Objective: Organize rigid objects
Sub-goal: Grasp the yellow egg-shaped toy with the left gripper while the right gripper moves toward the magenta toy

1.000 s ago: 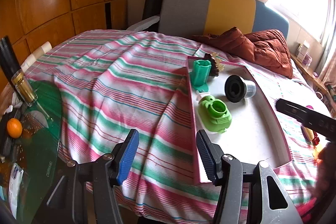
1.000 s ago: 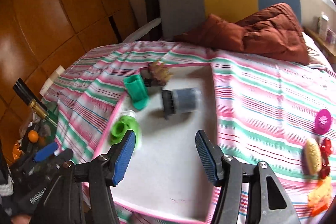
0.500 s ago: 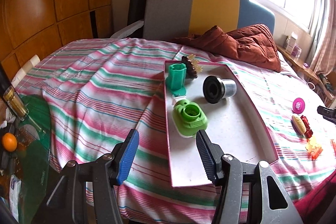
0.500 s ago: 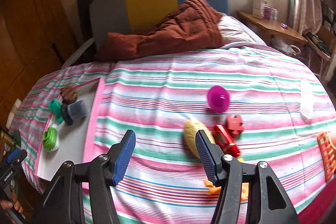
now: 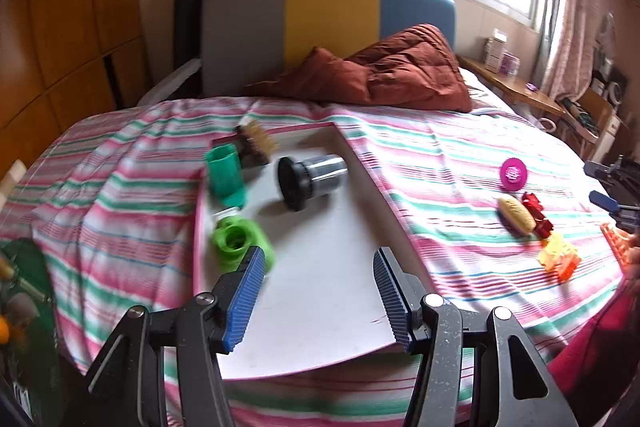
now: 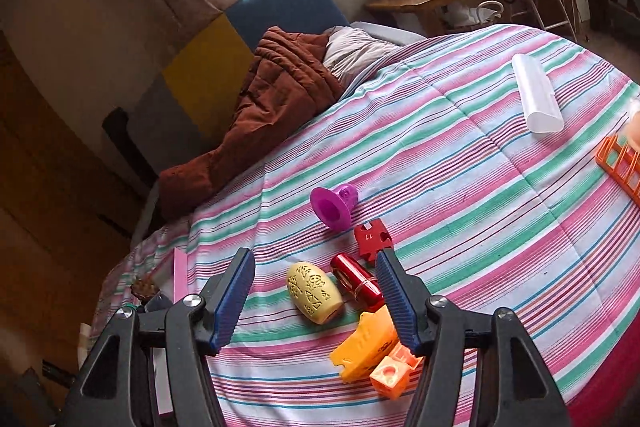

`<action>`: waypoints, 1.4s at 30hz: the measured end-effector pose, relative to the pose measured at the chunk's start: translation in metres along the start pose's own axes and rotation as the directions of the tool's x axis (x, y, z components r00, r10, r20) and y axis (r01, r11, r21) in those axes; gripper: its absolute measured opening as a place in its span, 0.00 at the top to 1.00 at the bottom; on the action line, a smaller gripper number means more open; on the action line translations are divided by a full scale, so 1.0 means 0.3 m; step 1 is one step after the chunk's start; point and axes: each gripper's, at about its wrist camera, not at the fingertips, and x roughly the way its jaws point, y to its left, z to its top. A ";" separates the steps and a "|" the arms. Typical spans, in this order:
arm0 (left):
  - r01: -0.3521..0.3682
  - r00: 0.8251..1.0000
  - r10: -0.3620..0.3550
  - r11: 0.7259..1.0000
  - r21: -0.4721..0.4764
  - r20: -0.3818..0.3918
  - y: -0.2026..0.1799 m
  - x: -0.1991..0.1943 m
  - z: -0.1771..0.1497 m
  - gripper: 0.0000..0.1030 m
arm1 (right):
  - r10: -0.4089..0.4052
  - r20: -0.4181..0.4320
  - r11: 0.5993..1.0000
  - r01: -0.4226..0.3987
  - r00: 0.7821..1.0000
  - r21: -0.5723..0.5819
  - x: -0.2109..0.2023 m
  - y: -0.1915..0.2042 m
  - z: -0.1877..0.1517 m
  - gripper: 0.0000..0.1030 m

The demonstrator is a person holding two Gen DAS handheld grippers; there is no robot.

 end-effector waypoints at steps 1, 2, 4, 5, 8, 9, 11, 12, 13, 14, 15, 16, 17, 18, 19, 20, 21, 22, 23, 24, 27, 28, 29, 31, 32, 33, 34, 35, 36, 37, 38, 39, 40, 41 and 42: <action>0.023 1.000 -0.023 1.000 0.015 -0.004 -0.030 0.008 0.008 0.44 | 0.002 0.003 1.000 -0.002 1.000 -0.004 -0.001 0.004 0.000 0.38; 0.042 0.999 -0.042 0.999 0.029 -0.009 -0.058 0.016 0.014 0.44 | 0.006 0.005 1.000 -0.006 1.000 -0.001 -0.003 0.005 -0.002 0.38; 0.078 0.997 -0.076 0.995 0.058 -0.029 -0.119 0.039 0.025 0.44 | 0.025 0.012 1.000 -0.025 1.000 0.016 -0.009 -0.004 -0.002 0.38; 0.100 0.994 -0.097 0.993 0.069 -0.040 -0.154 0.051 0.031 0.44 | 0.031 0.019 0.999 -0.032 0.999 0.028 -0.013 -0.014 -0.001 0.38; 0.177 0.982 -0.168 0.978 0.112 -0.083 -0.272 0.097 0.054 0.44 | 0.049 0.034 0.995 -0.052 0.998 0.083 -0.023 -0.046 0.001 0.38; 0.195 0.978 -0.184 0.973 0.125 -0.095 -0.313 0.114 0.061 0.42 | 0.060 0.040 0.993 -0.064 0.997 0.099 -0.027 -0.056 0.003 0.38; 0.227 0.970 -0.211 0.962 0.149 -0.119 -0.392 0.150 0.071 0.41 | 0.061 0.051 0.991 -0.066 0.997 0.118 -0.033 -0.066 0.005 0.37; 0.246 0.965 -0.226 0.956 0.160 -0.132 -0.429 0.168 0.073 0.40 | 0.063 0.049 0.990 -0.068 0.997 0.123 -0.031 -0.068 0.007 0.37; 0.264 0.959 -0.240 0.950 0.167 -0.149 -0.467 0.190 0.077 0.39 | 0.067 0.046 0.990 -0.072 0.997 0.124 -0.030 -0.069 0.007 0.37; 0.278 0.954 -0.251 0.946 0.169 -0.164 -0.496 0.207 0.079 0.39 | 0.069 0.045 0.990 -0.074 0.997 0.122 -0.029 -0.067 0.007 0.37; 0.292 0.948 -0.261 0.942 0.167 -0.182 -0.525 0.229 0.082 0.38 | 0.068 0.044 0.990 -0.073 0.997 0.119 -0.028 -0.065 0.007 0.37; 0.300 0.943 -0.266 0.940 0.163 -0.199 -0.548 0.249 0.083 0.38 | 0.066 0.043 0.991 -0.071 0.997 0.115 -0.028 -0.062 0.007 0.37; 0.310 0.937 -0.274 0.937 0.158 -0.216 -0.569 0.270 0.086 0.38 | 0.066 0.043 0.991 -0.071 0.997 0.112 -0.026 -0.059 0.006 0.37; 0.319 0.931 -0.279 0.935 0.152 -0.235 -0.592 0.292 0.088 0.38 | 0.067 0.042 0.992 -0.071 0.997 0.109 -0.025 -0.057 0.005 0.37; 0.324 0.926 -0.280 0.935 0.147 -0.254 -0.615 0.316 0.091 0.38 | 0.064 0.037 0.992 -0.068 0.997 0.105 -0.023 -0.054 0.005 0.37; 0.329 0.921 -0.284 0.934 0.142 -0.267 -0.630 0.332 0.089 0.38 | 0.062 0.031 0.993 -0.065 0.998 0.101 -0.020 -0.052 0.005 0.37; 0.333 0.918 -0.286 0.933 0.138 -0.276 -0.650 0.351 0.092 0.38 | 0.064 0.028 0.993 -0.067 0.998 0.099 -0.017 -0.051 0.004 0.37; 0.332 0.916 -0.284 0.933 0.138 -0.282 -0.668 0.370 0.095 0.38 | 0.067 0.028 0.993 -0.069 0.997 0.097 -0.018 -0.050 0.004 0.37; 0.330 0.915 -0.280 0.933 0.140 -0.291 -0.683 0.388 0.098 0.38 | 0.066 0.032 0.993 -0.069 0.997 0.098 -0.019 -0.050 0.004 0.37; 0.325 0.913 -0.272 0.936 0.138 -0.305 -0.701 0.413 0.102 0.38 | 0.066 0.035 0.993 -0.069 0.997 0.100 -0.021 -0.052 0.004 0.37; 0.310 0.909 -0.261 0.944 0.110 -0.326 -0.729 0.479 0.115 0.36 | 0.079 0.026 0.990 -0.081 0.997 0.113 -0.015 -0.059 0.005 0.37; 0.294 0.911 -0.246 0.950 0.104 -0.331 -0.737 0.501 0.121 0.34 | 0.078 0.024 0.990 -0.080 0.997 0.116 -0.013 -0.061 0.005 0.37; 0.288 0.909 -0.241 0.953 0.095 -0.339 -0.743 0.523 0.126 0.33 | 0.080 0.022 0.989 -0.082 0.997 0.119 -0.011 -0.062 0.005 0.37; 0.295 0.902 -0.259 0.954 0.056 -0.345 -0.748 0.554 0.139 0.25 | 0.085 0.018 0.989 -0.087 0.996 0.124 -0.009 -0.065 0.005 0.37; 0.298 0.901 -0.264 0.953 0.047 -0.345 -0.751 0.564 0.148 0.25 | 0.087 0.016 0.988 -0.089 0.996 0.124 -0.007 -0.065 0.005 0.37; 0.303 0.900 -0.269 0.952 0.049 -0.343 -0.759 0.573 0.154 0.25 | 0.094 0.011 0.988 -0.095 0.995 0.123 -0.004 -0.065 0.006 0.37; 0.306 0.900 -0.270 0.951 0.055 -0.341 -0.764 0.580 0.159 0.23 | 0.098 0.004 0.988 -0.098 0.995 0.122 0.001 -0.064 0.006 0.37; 0.308 0.901 -0.272 0.950 0.056 -0.339 -0.761 0.583 0.163 0.23 | 0.095 -0.001 0.988 -0.095 0.995 0.121 0.004 -0.063 0.006 0.37; 0.308 0.900 -0.273 0.950 0.053 -0.339 -0.756 0.586 0.163 0.23 | 0.097 -0.001 0.988 -0.096 0.995 0.121 0.005 -0.063 0.006 0.37; 0.311 0.898 -0.275 0.949 0.051 -0.343 -0.750 0.587 0.163 0.23 | 0.102 0.003 0.987 -0.101 0.995 0.123 0.003 -0.064 0.006 0.37; 0.316 0.895 -0.279 0.947 0.053 -0.347 -0.746 0.586 0.162 0.23 | 0.105 0.009 0.986 -0.105 0.994 0.126 0.000 -0.066 0.005 0.37; 0.318 0.895 -0.280 0.946 0.058 -0.349 -0.742 0.583 0.161 0.23 | 0.106 0.016 0.985 -0.107 0.994 0.133 -0.004 -0.069 0.005 0.37; 0.320 0.896 -0.281 0.946 0.060 -0.345 -0.734 0.577 0.160 0.24 | 0.110 0.024 0.984 -0.112 0.994 0.142 -0.008 -0.075 0.004 0.37; 0.317 0.897 -0.279 0.947 0.059 -0.342 -0.723 0.575 0.156 0.24 | 0.112 0.029 0.982 -0.116 0.993 0.152 -0.010 -0.080 0.005 0.37; 0.313 0.897 -0.276 0.948 0.056 -0.345 -0.709 0.572 0.151 0.25 | 0.114 0.031 0.980 -0.117 0.993 0.162 -0.011 -0.086 0.007 0.37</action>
